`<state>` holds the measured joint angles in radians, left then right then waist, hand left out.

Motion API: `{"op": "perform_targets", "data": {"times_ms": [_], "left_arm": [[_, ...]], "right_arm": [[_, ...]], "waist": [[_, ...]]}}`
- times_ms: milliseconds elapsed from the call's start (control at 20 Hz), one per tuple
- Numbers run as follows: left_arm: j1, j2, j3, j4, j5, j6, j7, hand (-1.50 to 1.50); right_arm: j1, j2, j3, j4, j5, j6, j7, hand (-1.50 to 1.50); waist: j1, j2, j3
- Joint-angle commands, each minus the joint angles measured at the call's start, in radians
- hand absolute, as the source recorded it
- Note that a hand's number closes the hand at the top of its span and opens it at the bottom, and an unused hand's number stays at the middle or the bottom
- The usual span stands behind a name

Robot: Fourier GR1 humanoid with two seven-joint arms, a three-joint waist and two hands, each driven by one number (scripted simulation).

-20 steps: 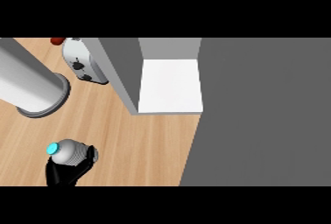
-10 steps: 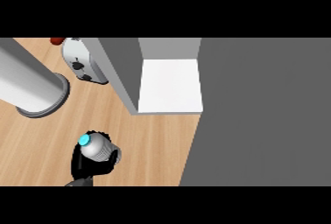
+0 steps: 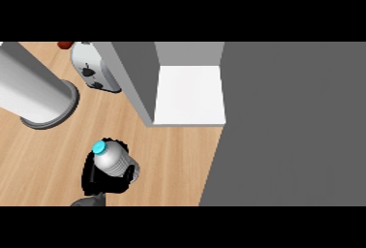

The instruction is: Pick up the bottled water, place it into the cabinet and close the cabinet

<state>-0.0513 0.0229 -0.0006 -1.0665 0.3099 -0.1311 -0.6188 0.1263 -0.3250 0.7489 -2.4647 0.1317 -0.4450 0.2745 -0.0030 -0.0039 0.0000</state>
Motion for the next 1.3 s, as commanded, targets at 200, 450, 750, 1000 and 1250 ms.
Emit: {"op": "perform_targets", "data": {"times_ms": [200, 450, 750, 1000, 1250], "left_arm": [[0.003, -0.022, -0.092, -0.256, 0.050, 0.107, 0.236, 1.50], [0.027, -0.017, -0.149, -0.351, 0.021, 0.175, 0.256, 1.50], [-0.017, -0.023, -0.289, -0.423, 0.015, 0.347, 0.272, 1.50], [-0.178, -0.023, -0.327, -0.343, 0.050, 0.460, 0.325, 1.50], [-0.340, -0.023, -0.343, -0.310, 0.054, 0.576, 0.382, 1.50]], "right_arm": [[0.018, -0.040, -0.028, -0.108, 0.048, 0.011, 0.038, -1.50], [-0.007, -0.023, -0.038, -0.071, 0.021, 0.023, 0.034, -1.50], [-0.002, -0.003, 0.015, -0.060, 0.072, -0.008, 0.033, -1.50], [-0.023, -0.040, -0.028, -0.129, 0.057, 0.008, 0.122, -1.50], [0.023, -0.044, 0.028, -0.132, 0.077, -0.013, 0.066, -1.50]], "waist": [[0.000, 0.001, 0.000], [0.002, 0.002, 0.000], [0.000, 0.002, 0.000], [-0.006, 0.003, -0.001], [-0.014, 0.002, 0.000]]}}
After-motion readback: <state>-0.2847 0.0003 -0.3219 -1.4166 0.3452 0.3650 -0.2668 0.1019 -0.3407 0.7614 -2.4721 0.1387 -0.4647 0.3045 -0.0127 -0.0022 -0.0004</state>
